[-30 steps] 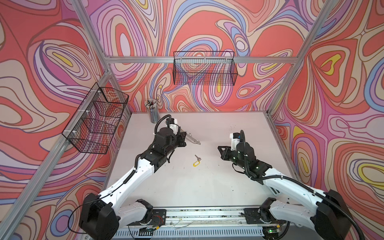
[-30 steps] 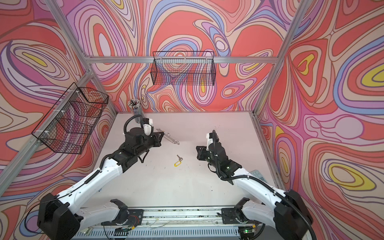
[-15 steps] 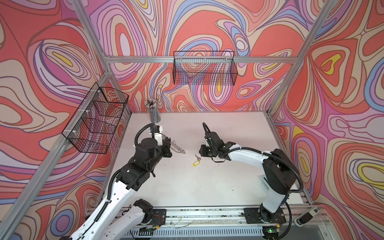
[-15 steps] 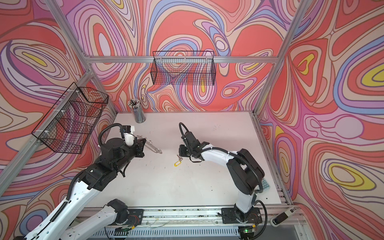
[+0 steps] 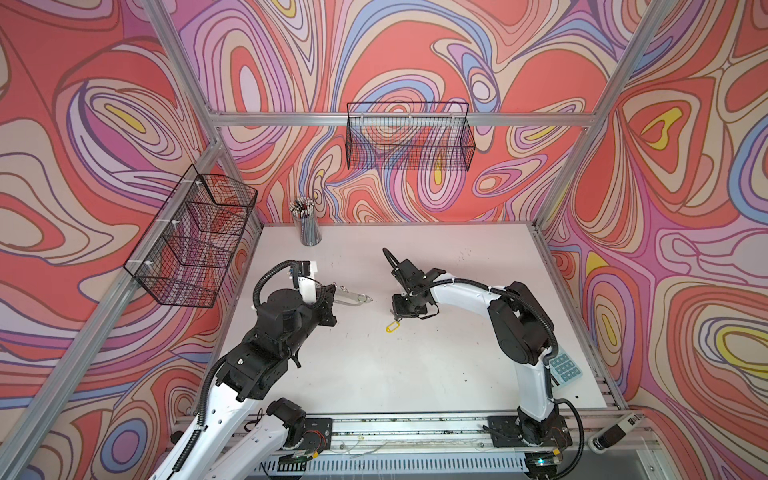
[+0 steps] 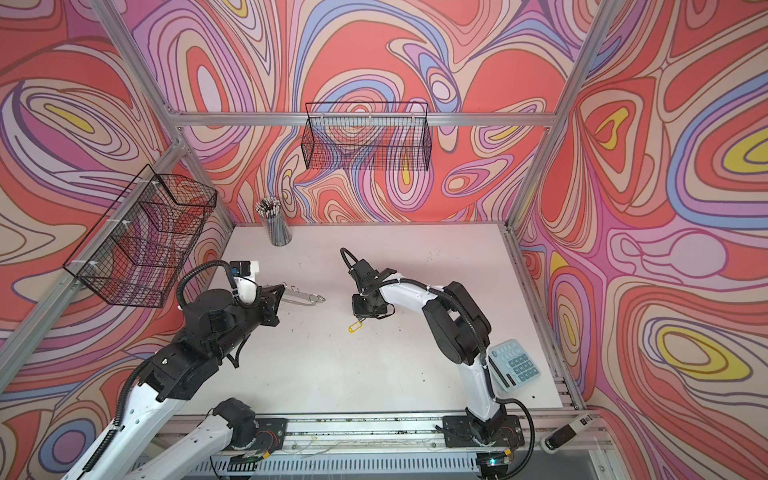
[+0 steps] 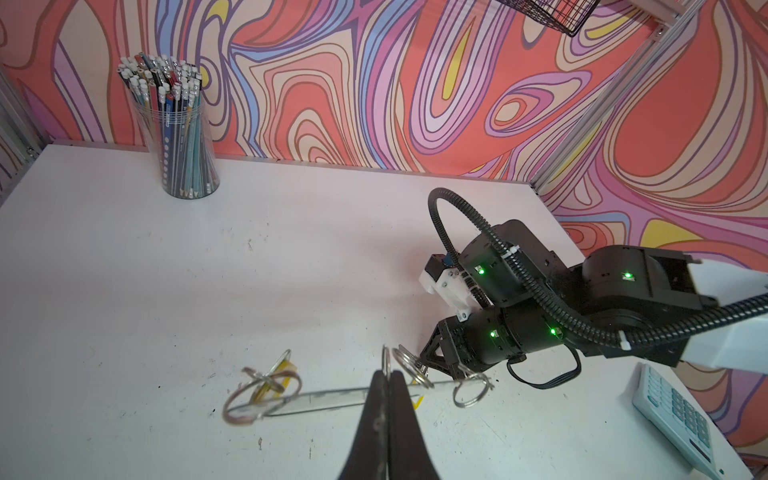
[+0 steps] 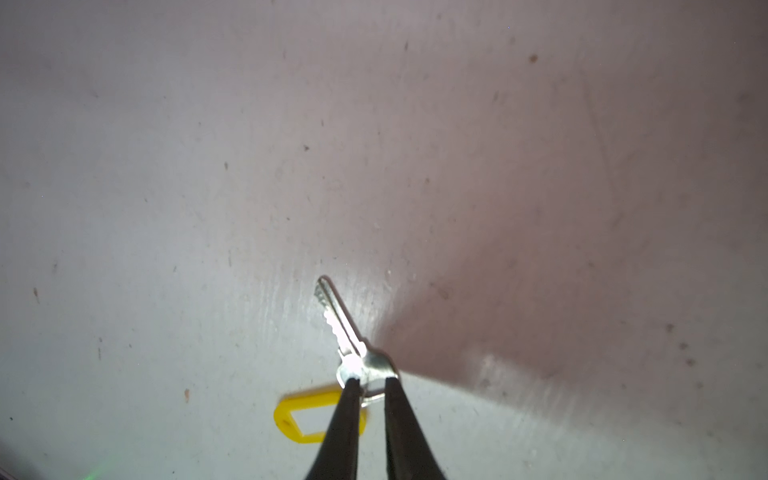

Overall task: Put the keys on the keyring
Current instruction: 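Grasp the key's ring with the right gripper and lift it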

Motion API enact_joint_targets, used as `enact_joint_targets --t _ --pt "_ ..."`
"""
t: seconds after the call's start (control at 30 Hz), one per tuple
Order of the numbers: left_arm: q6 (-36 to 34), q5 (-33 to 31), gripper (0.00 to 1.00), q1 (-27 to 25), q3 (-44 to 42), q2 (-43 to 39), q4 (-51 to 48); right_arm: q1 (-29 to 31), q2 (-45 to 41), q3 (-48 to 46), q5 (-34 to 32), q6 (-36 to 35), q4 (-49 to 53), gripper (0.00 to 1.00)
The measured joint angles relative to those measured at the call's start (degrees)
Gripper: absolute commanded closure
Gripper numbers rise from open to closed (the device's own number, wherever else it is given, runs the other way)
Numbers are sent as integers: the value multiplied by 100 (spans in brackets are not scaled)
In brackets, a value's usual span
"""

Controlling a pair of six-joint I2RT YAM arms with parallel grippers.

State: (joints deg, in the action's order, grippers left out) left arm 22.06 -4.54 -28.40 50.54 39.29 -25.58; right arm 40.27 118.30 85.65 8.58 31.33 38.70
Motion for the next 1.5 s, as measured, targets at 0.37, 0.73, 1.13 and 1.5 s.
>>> enact_joint_targets --t 0.37,0.73,1.13,1.5 --pt "0 2 100 0 -48 -52 -22 2 66 44 120 -37 354 84" --pt "2 7 100 0 -52 -63 -22 0 66 44 459 396 131 81" --pt "2 46 100 0 -116 -107 -24 -20 50 -181 739 761 -81 80" --pt "0 44 100 0 -116 -170 -24 -114 -179 -531 765 1084 -461 100"
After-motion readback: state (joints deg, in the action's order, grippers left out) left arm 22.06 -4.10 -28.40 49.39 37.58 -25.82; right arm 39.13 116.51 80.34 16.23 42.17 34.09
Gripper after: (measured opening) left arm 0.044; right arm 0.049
